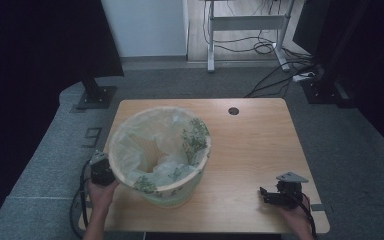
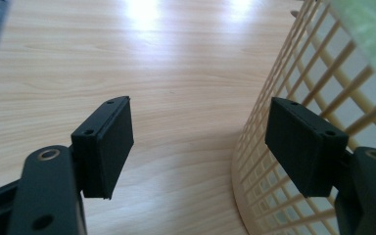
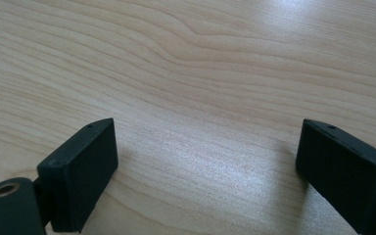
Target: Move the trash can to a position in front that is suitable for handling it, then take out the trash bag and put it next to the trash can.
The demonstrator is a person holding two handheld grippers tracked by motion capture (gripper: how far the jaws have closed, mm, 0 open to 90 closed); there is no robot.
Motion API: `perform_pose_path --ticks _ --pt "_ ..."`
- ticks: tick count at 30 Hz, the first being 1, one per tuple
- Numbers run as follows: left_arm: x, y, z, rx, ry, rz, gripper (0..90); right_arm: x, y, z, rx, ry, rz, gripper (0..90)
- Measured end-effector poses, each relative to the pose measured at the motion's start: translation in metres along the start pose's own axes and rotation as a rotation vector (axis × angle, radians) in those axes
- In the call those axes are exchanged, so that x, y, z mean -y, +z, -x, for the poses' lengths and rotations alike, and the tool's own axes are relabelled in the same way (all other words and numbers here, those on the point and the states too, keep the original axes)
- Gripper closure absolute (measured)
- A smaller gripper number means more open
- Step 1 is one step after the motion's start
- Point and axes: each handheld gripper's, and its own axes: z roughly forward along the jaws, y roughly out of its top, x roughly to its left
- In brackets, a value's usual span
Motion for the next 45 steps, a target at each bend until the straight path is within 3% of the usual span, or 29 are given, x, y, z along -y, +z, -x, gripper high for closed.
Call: perform_pose_path --ticks 7,11,14,17,21,24,31,34,39,41,45 --pt "-0.003 0.019 0.040 0.008 -0.027 -0.034 23.8 0.000 -0.001 -0.001 0.003 0.004 0.000 9.5" --pt "-0.007 0.031 0.064 0.002 -0.009 -0.043 23.6 0.000 -0.001 -0.001 0.003 0.004 0.000 9.5" --pt "-0.009 0.041 0.078 0.013 -0.021 -0.057 23.3 0.000 -0.001 -0.001 0.003 0.004 0.000 9.5" --pt "-0.009 0.046 0.086 0.028 -0.005 -0.059 23.5 0.000 -0.001 -0.001 0.003 0.004 0.000 9.7" --pt "-0.007 0.042 0.081 0.041 0.019 -0.060 22.6 0.001 -0.001 -0.001 0.004 0.005 0.001 10.0" --pt "-0.003 0.034 0.070 0.075 0.037 -0.043 23.6 0.001 -0.001 -0.001 0.004 0.005 0.001 10.0" --pt "0.008 0.024 0.052 0.100 0.078 -0.043 24.2 0.001 -0.001 -0.001 0.004 0.005 0.001 10.0" --pt "0.006 0.020 0.050 0.138 0.082 -0.028 24.1 0.001 -0.001 -0.001 0.004 0.005 0.001 10.0" --pt "0.004 0.017 0.049 0.157 0.114 -0.034 25.1 0.001 -0.001 -0.001 0.003 0.005 0.001 10.0" --pt "0.000 0.014 0.048 0.172 0.108 -0.029 25.1 0.001 -0.001 -0.001 0.003 0.005 0.001 10.0" --pt "-0.014 -0.007 0.037 0.206 0.103 0.014 24.7 0.001 -0.001 -0.001 0.004 0.005 0.001 10.1"
